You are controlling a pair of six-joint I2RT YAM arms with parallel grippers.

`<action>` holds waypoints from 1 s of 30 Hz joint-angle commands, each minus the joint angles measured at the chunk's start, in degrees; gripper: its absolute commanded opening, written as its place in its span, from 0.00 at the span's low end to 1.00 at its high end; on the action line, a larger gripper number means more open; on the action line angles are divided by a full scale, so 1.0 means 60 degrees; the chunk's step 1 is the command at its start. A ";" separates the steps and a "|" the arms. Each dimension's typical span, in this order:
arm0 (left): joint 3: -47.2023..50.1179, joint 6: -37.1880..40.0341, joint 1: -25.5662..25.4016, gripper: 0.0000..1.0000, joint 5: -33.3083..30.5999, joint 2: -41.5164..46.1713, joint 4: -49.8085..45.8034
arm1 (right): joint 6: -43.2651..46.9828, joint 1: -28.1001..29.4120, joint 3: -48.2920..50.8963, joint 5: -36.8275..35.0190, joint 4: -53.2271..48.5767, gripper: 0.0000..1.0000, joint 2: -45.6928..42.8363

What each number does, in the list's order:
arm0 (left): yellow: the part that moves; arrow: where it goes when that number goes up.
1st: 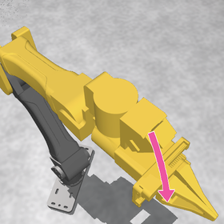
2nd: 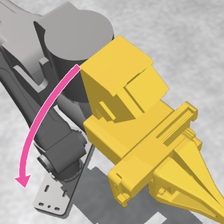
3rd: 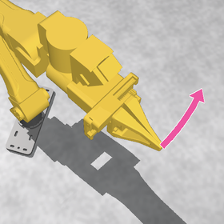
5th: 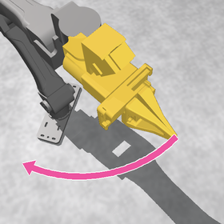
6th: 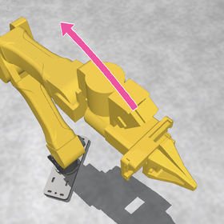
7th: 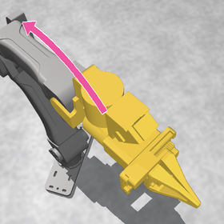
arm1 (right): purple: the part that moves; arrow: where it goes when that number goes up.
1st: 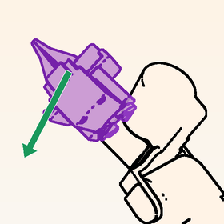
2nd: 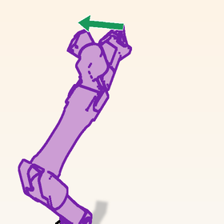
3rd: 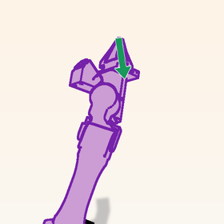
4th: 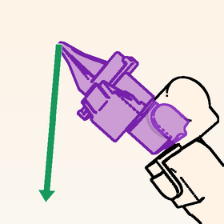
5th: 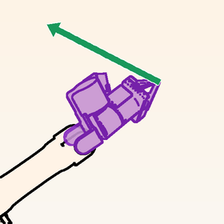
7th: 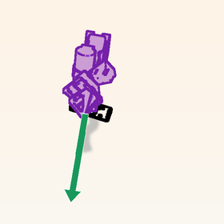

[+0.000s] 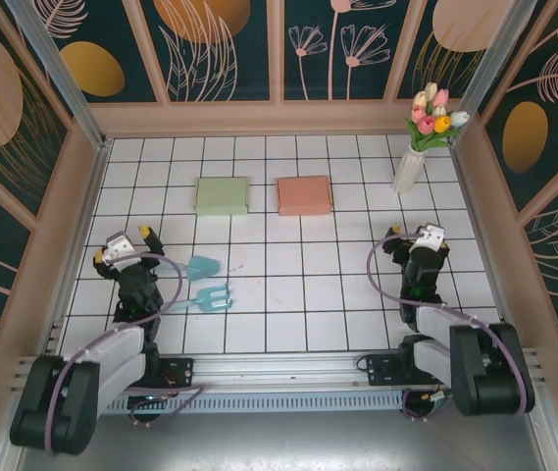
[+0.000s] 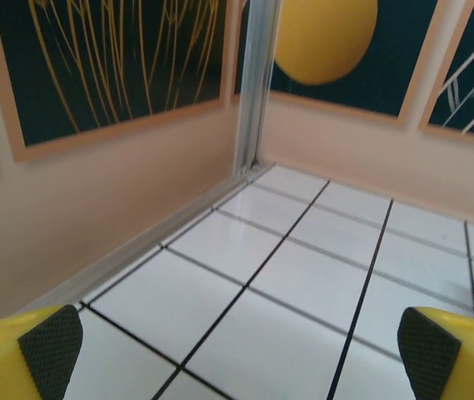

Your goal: Fold the paper box

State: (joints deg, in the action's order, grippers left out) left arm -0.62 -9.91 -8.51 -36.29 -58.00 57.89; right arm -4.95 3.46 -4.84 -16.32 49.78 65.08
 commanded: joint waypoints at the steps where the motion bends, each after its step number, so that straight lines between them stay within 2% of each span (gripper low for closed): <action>1: -0.0542 -0.0341 0.0270 0.99 0.1018 -0.1020 0.0887 | 0.0254 -0.0080 -0.0216 0.0325 0.1954 0.99 0.0481; 8: -0.1622 -0.0038 0.0576 0.99 0.1555 -0.2705 0.1135 | 0.0843 -0.0220 -0.0272 0.1230 0.3509 0.99 0.1545; 14: -0.1592 0.0461 0.0657 0.99 0.1861 -0.3046 0.1811 | 0.1241 -0.0240 0.0238 0.2205 0.6048 0.99 0.3075; 17: -0.0929 0.0601 0.0750 0.99 0.2064 -0.4110 0.4217 | 0.1229 -0.0239 0.0093 0.2161 0.5818 0.99 0.3154; 18: -0.0868 0.0733 0.0765 0.99 0.2487 -0.4381 0.4677 | 0.1185 -0.0245 -0.0009 0.2082 0.5680 0.99 0.3188; 19: -0.1067 0.0878 0.0755 0.99 0.2871 -0.4588 0.4306 | 0.1155 -0.0265 -0.0104 0.2061 0.5576 0.99 0.3291; 21: -0.1415 0.0894 0.0760 0.99 0.2762 -0.5071 0.4350 | 0.1073 -0.0327 -0.0370 0.2060 0.5406 0.99 0.3661; 22: -0.1754 0.0676 0.0806 0.99 0.2540 -0.4777 0.3190 | 0.1010 -0.0410 -0.0583 0.2070 0.5330 0.99 0.3897; 23: -0.1935 0.0578 0.0879 0.99 0.2469 -0.4860 0.2955 | 0.0890 -0.0427 -0.0809 0.1937 0.4709 0.99 0.3787; 26: -0.1913 0.0560 0.0921 0.99 0.2525 -0.4910 0.3083 | 0.0513 -0.0762 -0.1322 0.2070 0.3702 0.99 0.3811; 30: -0.1889 0.0589 0.0928 0.99 0.2538 -0.4875 0.3071 | 0.0577 -0.0855 -0.1379 0.2507 0.3651 0.99 0.3857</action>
State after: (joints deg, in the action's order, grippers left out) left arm -11.49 -6.44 -3.31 -21.56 -87.44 75.26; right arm -0.36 -1.21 -12.27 -4.14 73.63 87.94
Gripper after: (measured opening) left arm 0.988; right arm 0.989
